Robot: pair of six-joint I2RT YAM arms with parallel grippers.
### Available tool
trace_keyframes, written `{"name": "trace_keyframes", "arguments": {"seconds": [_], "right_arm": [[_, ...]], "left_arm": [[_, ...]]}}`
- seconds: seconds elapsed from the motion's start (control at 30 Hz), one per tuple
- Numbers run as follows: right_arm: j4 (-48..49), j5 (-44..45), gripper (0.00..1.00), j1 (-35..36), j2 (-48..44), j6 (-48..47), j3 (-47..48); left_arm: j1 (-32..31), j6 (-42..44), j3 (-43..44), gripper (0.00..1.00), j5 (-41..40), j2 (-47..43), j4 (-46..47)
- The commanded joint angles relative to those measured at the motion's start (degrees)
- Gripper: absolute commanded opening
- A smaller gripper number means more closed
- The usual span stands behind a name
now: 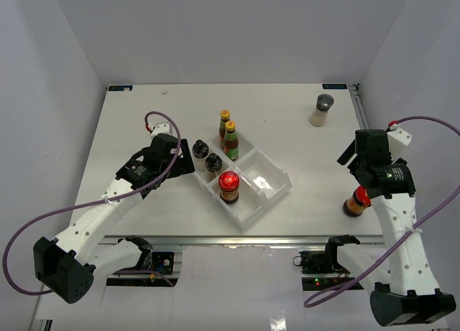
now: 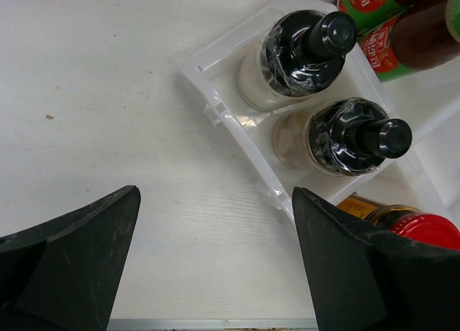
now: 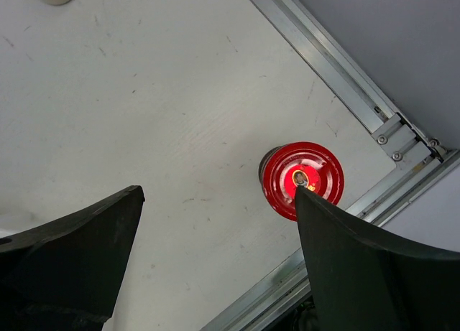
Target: Organize the condiment bottles
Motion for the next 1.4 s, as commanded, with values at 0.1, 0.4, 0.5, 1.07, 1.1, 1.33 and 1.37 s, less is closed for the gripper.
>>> {"name": "trace_keyframes", "arguments": {"seconds": [0.1,0.4,0.5,1.07,1.1,1.33,1.37], "right_arm": [[-2.4,-3.8,0.92,-8.8,1.3,2.2,-3.7],[-0.1,-6.1,0.93,-16.0,-2.4,0.6,-11.7],[1.3,-6.9,0.93,-17.5,-2.8,-0.2,-13.7],[11.5,-11.4,0.95,-19.7,-2.1,-2.8,-19.0],[11.6,-11.5,0.95,-19.8,-1.9,-2.5,-19.3],[12.5,-9.7,0.96,-20.1,-1.9,-2.3,-21.0],[12.8,-9.6,0.96,-20.2,-1.7,-2.5,-21.2]], "left_arm": [[0.8,1.4,-2.4,0.98,0.7,-1.2,3.2],[1.0,1.7,-2.0,0.98,0.1,1.3,2.8],[1.0,1.6,-1.9,0.98,0.7,1.6,3.0],[1.2,1.9,-2.4,0.98,-0.5,0.3,2.5],[1.2,2.0,-2.4,0.98,-0.5,0.4,2.5],[1.1,2.3,-2.1,0.98,-0.5,0.5,2.5],[1.1,2.3,-2.2,0.98,-0.5,0.3,2.5]]}}
